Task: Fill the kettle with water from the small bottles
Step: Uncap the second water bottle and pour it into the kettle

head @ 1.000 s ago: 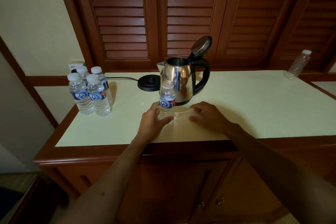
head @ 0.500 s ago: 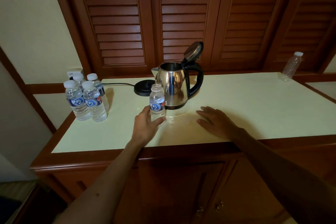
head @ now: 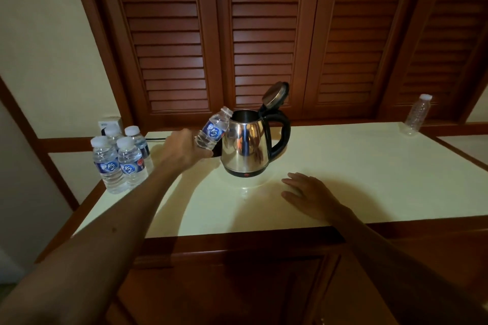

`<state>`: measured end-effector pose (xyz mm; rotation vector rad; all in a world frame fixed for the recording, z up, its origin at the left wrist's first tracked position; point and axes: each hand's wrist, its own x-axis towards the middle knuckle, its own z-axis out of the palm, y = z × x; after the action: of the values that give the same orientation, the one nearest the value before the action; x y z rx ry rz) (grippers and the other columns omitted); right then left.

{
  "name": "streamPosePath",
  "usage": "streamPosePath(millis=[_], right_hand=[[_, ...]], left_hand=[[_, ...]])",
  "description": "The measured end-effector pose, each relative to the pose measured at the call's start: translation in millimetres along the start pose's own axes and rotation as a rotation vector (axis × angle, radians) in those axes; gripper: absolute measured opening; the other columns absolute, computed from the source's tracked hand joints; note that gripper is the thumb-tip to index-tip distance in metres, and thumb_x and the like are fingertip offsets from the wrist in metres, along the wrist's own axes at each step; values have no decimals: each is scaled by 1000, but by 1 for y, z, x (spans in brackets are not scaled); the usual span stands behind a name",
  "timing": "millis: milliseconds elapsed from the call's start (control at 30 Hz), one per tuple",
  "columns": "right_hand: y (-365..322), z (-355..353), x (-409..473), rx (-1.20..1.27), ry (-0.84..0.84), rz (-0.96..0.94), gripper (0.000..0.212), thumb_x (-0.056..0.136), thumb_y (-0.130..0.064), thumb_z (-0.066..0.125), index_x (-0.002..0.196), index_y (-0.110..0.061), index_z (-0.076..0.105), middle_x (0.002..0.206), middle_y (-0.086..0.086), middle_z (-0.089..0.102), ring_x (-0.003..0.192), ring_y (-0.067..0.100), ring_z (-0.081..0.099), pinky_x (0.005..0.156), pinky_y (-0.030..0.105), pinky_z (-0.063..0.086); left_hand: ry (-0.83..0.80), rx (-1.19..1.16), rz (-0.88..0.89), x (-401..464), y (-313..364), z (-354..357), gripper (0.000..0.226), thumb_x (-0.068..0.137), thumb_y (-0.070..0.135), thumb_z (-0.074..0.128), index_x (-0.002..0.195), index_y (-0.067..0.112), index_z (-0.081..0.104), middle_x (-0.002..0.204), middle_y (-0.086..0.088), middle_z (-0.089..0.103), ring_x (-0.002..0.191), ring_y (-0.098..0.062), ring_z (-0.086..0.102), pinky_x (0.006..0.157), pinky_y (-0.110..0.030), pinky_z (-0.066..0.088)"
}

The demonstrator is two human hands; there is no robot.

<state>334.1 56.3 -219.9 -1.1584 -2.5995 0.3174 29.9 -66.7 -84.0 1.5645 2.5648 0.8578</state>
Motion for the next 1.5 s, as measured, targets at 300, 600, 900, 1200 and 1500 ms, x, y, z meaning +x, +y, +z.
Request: streamPosePath(millis=[300, 600, 900, 1200, 1500], right_hand=[[2, 0, 0, 13, 27, -12, 56, 92, -60, 43, 140, -30, 48, 153, -6, 38, 141, 14, 31, 115, 37, 25], [1, 0, -2, 41, 23, 10, 57, 92, -60, 45, 140, -30, 48, 153, -7, 37, 142, 13, 30, 116, 39, 24], [-3, -2, -4, 67, 43, 10, 56, 92, -59, 47, 139, -30, 50, 152, -7, 39, 141, 13, 31, 116, 38, 25], [-5, -4, -3, 75, 46, 19, 53, 93, -54, 51, 139, -26, 51, 151, -6, 40, 140, 12, 32, 115, 33, 23], [-1, 0, 0, 53, 49, 13, 56, 91, -59, 47, 138, -29, 50, 151, -7, 40, 140, 11, 33, 115, 34, 26]], left_hand=[[3, 395, 47, 20, 14, -31, 49, 77, 37, 82, 110, 8, 62, 90, -6, 55, 79, -24, 52, 69, -33, 43], [-26, 514, 136, 30, 21, -45, 63, 75, 39, 82, 129, 17, 59, 111, -11, 63, 91, -25, 58, 73, -34, 47], [-50, 600, 184, 35, 31, -58, 70, 74, 38, 82, 137, 21, 56, 112, -9, 66, 83, -19, 49, 69, -32, 42], [-48, 667, 203, 39, 37, -61, 71, 75, 42, 82, 137, 20, 55, 114, -8, 64, 99, -24, 58, 73, -35, 42], [-44, 734, 253, 41, 42, -65, 72, 77, 41, 80, 140, 21, 51, 125, -9, 61, 109, -27, 58, 80, -38, 48]])
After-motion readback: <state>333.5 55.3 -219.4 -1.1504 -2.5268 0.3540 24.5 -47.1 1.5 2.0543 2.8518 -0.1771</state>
